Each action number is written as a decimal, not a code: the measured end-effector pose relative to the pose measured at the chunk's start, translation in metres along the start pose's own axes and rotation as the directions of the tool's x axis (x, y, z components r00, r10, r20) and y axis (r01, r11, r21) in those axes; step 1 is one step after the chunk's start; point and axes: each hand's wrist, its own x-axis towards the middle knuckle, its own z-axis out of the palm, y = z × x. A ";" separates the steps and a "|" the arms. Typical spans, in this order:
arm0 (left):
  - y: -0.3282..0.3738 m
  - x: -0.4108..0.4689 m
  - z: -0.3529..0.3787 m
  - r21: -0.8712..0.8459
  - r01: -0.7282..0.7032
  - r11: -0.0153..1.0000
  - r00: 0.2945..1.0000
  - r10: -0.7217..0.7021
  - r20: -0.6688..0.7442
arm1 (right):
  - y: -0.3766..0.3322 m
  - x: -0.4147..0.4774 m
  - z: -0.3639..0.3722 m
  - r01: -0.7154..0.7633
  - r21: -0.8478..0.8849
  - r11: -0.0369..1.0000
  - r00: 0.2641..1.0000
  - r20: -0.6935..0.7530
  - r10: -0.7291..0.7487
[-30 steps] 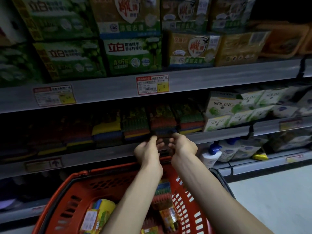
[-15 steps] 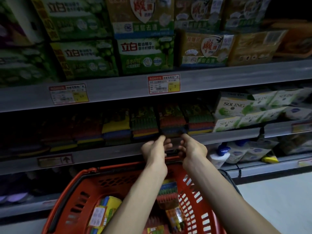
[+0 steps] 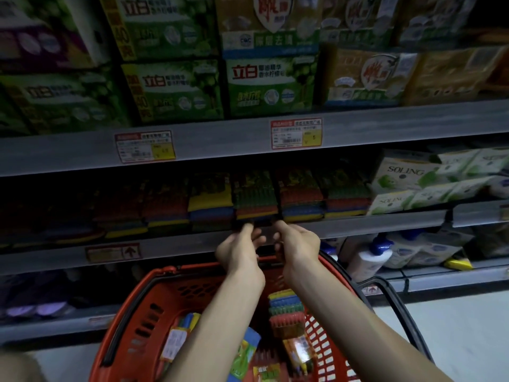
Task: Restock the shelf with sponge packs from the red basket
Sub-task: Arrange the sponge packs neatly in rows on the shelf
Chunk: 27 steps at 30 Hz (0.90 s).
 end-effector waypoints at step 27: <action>0.006 -0.002 0.002 -0.026 0.030 0.999 0.999 -0.031 -0.026 | -0.004 -0.001 0.009 -0.090 0.078 0.993 0.994 -0.051 0.094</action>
